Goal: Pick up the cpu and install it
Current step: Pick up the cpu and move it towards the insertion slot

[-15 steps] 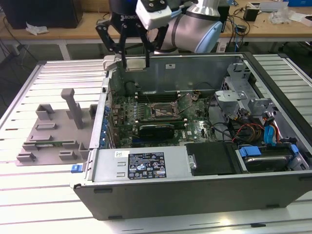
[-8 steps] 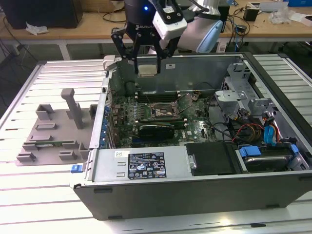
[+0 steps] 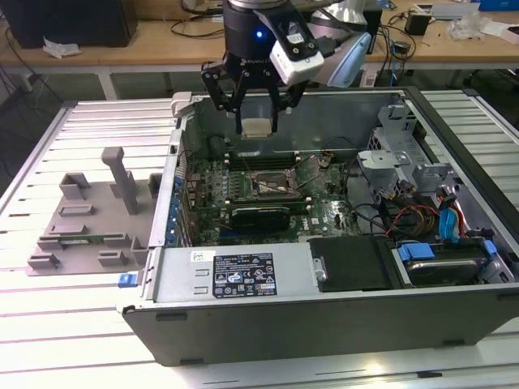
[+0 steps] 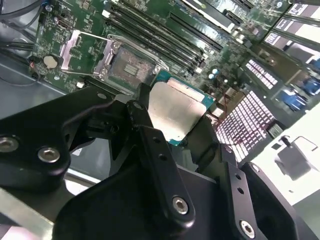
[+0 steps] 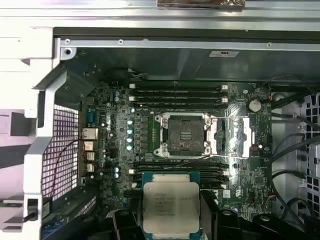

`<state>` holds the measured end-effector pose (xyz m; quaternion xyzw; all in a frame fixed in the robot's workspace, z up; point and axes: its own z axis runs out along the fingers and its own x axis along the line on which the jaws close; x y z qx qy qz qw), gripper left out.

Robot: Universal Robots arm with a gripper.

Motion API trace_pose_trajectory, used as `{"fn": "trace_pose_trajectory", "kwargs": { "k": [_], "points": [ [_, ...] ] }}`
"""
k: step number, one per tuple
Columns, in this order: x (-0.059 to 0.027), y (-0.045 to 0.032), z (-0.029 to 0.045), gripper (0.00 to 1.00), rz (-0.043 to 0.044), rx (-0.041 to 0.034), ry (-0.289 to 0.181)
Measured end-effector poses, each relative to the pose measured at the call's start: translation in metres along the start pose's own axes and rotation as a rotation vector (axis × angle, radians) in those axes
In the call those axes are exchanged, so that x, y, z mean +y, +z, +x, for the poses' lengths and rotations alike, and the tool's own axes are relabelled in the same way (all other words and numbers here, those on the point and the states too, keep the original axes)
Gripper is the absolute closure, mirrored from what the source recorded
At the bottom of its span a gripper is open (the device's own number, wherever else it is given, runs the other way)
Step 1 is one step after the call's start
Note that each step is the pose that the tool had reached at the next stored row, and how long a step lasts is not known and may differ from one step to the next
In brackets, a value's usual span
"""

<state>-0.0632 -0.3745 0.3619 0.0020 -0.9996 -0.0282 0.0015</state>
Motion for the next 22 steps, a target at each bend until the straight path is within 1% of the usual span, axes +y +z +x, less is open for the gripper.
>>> {"fn": "trace_pose_trajectory", "kwargs": {
  "k": [7, 8, 10, 19, 21, 22],
  "points": [
    [0.0003, 0.0151, -0.0078, 0.45, -0.0002, 0.0039, 0.000],
    [0.0003, 0.0192, -0.0094, 0.45, -0.0002, 0.0046, 0.000],
    [0.0008, 0.0229, -0.0108, 0.45, 0.0001, 0.0054, 0.000],
    [0.0106, 0.0427, -0.0187, 0.45, 0.0000, 0.0077, 0.000],
    [0.0124, 0.0462, -0.0201, 0.45, -0.0002, 0.0081, 0.000],
    [0.0144, 0.0502, -0.0218, 0.45, -0.0002, 0.0086, 0.000]
  ]
}}
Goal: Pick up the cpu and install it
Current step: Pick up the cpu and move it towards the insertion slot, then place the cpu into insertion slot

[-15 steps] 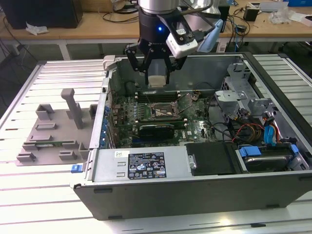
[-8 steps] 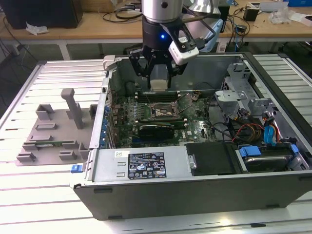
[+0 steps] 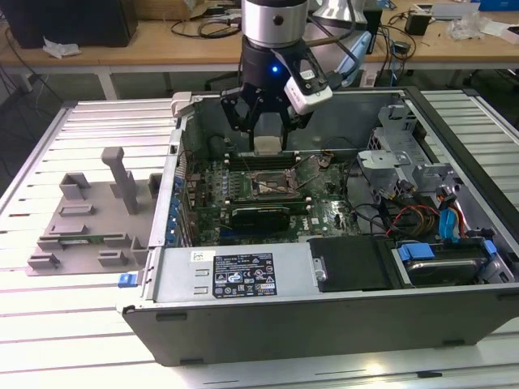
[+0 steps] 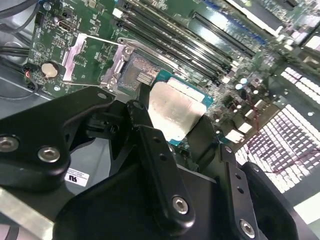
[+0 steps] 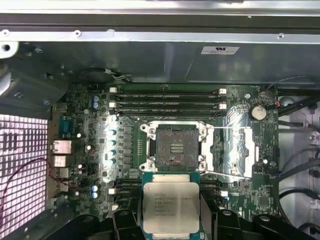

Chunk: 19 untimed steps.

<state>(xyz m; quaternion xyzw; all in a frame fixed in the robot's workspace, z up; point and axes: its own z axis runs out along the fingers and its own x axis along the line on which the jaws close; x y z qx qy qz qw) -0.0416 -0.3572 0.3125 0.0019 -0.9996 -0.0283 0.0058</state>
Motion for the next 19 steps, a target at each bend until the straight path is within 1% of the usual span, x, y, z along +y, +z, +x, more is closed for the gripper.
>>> {"fn": "trace_pose_trajectory", "kwargs": {
  "k": [3, 10, 11, 19],
  "points": [
    [0.0046, 0.0120, -0.0042, 0.45, 0.0002, 0.0008, 0.000],
    [0.0088, 0.0292, -0.0071, 0.45, 0.0008, 0.0007, 0.000],
    [0.0089, 0.0306, -0.0071, 0.45, 0.0008, 0.0007, 0.000],
    [0.0089, 0.0314, -0.0072, 0.45, 0.0009, 0.0008, 0.000]
  ]
}}
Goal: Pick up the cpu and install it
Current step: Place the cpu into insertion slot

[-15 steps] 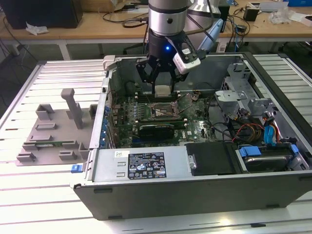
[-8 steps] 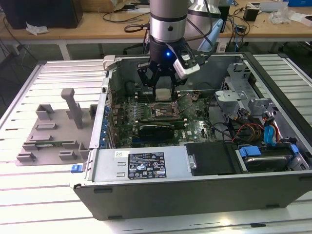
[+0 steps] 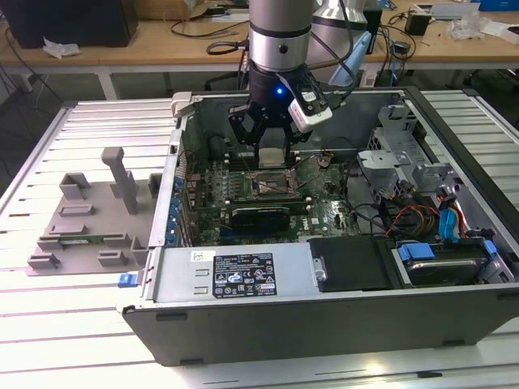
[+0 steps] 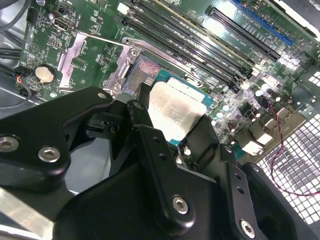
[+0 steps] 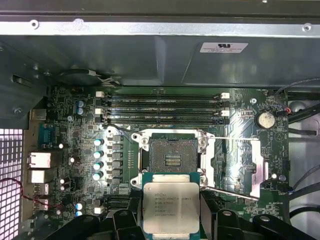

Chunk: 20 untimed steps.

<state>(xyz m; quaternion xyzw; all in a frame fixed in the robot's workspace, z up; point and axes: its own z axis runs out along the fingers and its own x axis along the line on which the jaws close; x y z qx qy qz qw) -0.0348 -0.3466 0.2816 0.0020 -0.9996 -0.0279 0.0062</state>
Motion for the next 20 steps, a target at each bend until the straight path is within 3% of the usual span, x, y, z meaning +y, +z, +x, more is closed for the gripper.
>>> {"fn": "trace_pose_trajectory", "kwargs": {
  "k": [9, 12, 15, 20],
  "points": [
    [0.0000, 0.0003, -0.0001, 0.45, -0.0003, -0.0010, 0.018],
    [0.0000, 0.0005, 0.0000, 0.45, -0.0010, -0.0038, 0.066],
    [0.0000, 0.0007, 0.0000, 0.45, -0.0023, -0.0102, 0.182],
    [0.0000, 0.0009, 0.0000, 0.45, -0.0034, -0.0152, 0.272]
  ]
}}
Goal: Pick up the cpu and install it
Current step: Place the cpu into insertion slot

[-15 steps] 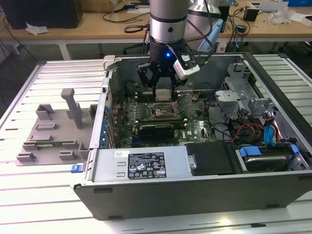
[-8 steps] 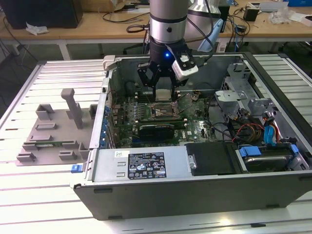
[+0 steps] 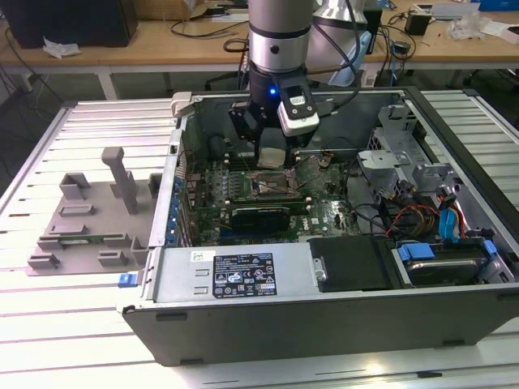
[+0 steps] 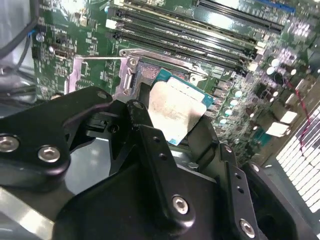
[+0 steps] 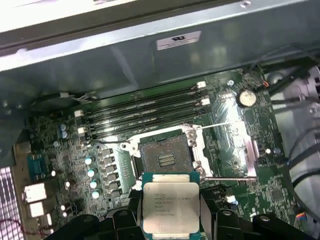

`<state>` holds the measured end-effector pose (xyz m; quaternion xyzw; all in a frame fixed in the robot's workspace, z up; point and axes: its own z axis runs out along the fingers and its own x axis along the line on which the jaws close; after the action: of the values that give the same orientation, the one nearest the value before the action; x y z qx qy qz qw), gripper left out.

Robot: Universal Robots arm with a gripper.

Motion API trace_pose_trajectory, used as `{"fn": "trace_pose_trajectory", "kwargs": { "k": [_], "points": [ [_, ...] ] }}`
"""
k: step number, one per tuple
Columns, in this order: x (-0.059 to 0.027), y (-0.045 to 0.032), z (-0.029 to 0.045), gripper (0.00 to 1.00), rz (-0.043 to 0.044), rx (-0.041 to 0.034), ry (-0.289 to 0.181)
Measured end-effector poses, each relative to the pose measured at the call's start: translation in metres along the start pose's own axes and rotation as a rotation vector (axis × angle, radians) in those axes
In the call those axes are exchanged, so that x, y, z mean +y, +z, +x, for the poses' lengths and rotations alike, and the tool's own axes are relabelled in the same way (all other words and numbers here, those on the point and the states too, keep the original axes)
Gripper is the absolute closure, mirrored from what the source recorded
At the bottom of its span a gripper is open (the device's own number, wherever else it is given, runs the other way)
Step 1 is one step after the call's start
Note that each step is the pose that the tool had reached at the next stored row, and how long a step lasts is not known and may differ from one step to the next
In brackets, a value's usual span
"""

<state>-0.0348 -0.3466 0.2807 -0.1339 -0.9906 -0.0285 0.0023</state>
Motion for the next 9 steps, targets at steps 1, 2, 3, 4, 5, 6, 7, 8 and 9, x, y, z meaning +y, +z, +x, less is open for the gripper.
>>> {"fn": "trace_pose_trajectory", "kwargs": {
  "k": [1, 2, 3, 4, 5, 6, 7, 8, 9],
  "points": [
    [0.0000, 0.0001, 0.0000, 0.45, -0.0002, -0.0009, 0.016],
    [0.0000, 0.0001, 0.0000, 0.45, -0.0005, -0.0016, 0.029],
    [0.0000, 0.0001, 0.0000, 0.45, -0.0006, -0.0027, 0.048],
    [0.0000, 0.0002, 0.0000, 0.45, -0.0008, -0.0037, 0.065],
    [0.0000, 0.0002, 0.0000, 0.45, -0.0011, -0.0051, 0.090],
    [-0.0001, 0.0003, 0.0000, 0.45, -0.0015, -0.0070, 0.125],
    [-0.0001, 0.0003, 0.0000, 0.45, -0.0018, -0.0084, 0.151],
    [-0.0001, 0.0004, 0.0000, 0.45, -0.0022, -0.0101, 0.180],
    [0.0000, 0.0005, 0.0000, 0.45, -0.0026, -0.0117, 0.208]
  ]
}}
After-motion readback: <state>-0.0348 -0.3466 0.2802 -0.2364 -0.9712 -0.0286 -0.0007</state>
